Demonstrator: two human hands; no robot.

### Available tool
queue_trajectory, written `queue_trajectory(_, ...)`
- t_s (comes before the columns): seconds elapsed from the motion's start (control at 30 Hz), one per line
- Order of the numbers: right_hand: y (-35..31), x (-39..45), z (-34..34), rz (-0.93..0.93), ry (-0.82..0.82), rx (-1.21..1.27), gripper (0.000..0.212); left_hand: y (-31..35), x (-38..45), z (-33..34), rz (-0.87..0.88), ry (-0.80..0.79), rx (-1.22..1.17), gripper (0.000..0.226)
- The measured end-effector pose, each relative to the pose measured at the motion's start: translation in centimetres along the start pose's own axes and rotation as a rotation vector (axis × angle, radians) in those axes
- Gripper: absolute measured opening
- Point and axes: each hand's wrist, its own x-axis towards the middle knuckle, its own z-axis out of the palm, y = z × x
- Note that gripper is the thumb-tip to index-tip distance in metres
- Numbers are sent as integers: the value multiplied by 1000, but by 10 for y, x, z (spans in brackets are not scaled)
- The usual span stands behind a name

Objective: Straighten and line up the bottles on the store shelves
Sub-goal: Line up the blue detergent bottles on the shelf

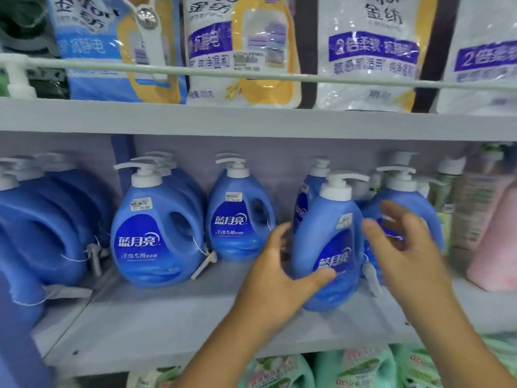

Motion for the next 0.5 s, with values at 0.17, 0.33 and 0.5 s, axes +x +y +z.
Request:
queue_trajectory(0.17,28,14,11,-8,-207,-59,23,5,9,29,-21,134,59,62)
queue_trajectory(0.33,21,42,17,6,-160,-102,23,6,-21,-32,-102,153,-20,65)
queue_trajectory(0.5,-4,99,62,-69,-261,-421,44,7,-56,-103,-166,248,1,71)
